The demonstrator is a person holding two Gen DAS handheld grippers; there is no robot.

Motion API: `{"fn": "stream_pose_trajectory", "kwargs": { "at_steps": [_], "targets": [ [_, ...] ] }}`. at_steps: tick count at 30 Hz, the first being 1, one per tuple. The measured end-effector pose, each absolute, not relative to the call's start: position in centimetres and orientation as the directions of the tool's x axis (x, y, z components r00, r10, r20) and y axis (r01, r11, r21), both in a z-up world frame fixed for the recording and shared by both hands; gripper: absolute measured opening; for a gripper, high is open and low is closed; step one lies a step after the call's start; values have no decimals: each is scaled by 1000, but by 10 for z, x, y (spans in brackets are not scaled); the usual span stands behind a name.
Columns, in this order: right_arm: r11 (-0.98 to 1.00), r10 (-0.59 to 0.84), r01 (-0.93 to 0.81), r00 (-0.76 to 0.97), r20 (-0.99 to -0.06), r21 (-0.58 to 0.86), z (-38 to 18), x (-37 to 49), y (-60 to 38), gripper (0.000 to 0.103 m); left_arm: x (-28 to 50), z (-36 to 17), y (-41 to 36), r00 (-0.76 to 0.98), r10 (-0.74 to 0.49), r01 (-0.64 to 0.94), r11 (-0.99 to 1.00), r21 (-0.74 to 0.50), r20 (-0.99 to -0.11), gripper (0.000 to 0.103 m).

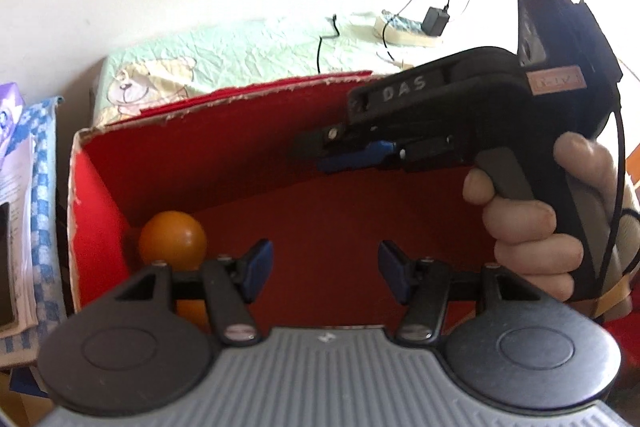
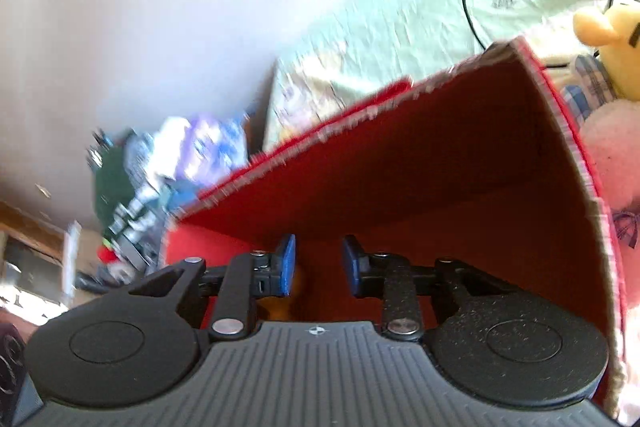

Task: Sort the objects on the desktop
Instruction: 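Lower the gourd into the red box and open the right gripper, then grasp the beige shoe with patterned scarf using the right gripper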

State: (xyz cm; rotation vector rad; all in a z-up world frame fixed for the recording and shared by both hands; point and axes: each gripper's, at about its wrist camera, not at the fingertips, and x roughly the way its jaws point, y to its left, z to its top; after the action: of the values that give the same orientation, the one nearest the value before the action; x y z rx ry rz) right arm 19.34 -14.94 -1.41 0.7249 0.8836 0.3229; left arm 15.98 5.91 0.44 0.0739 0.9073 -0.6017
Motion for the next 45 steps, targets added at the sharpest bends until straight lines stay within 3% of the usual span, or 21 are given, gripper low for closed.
{"fn": "stream_pose_trajectory", "kwargs": {
  "at_steps": [5,9,14,20,26,39,45],
  "targets": [
    [747,506,-74,708,-493,660,2,162,-138,30,130,25,63,534,-449,491,855,-169,-716,62],
    [698,546,-170,755,-363,696,21,123,-156,30,100,39,72,586,-434,457,874,-164,-684,67],
    [674,562,-238,780,-276,699,42,78,-188,30,69,45,71,580,-482,429,866,-257,-657,67],
    [719,558,-214,745,-366,661,33,35,-215,30,24,41,29,521,-535,454,833,-315,-665,66],
    [698,628,-170,612,-480,696,-6,21,-232,31,5,12,-22,422,-533,452,825,-340,-733,60],
    [615,758,-162,391,-522,771,-48,12,-233,46,-7,-37,-72,422,-315,342,924,-172,-850,60],
    [617,771,-177,331,-544,767,-56,26,-221,46,-7,-52,-87,439,-194,341,939,-37,-877,60]
  ]
}}
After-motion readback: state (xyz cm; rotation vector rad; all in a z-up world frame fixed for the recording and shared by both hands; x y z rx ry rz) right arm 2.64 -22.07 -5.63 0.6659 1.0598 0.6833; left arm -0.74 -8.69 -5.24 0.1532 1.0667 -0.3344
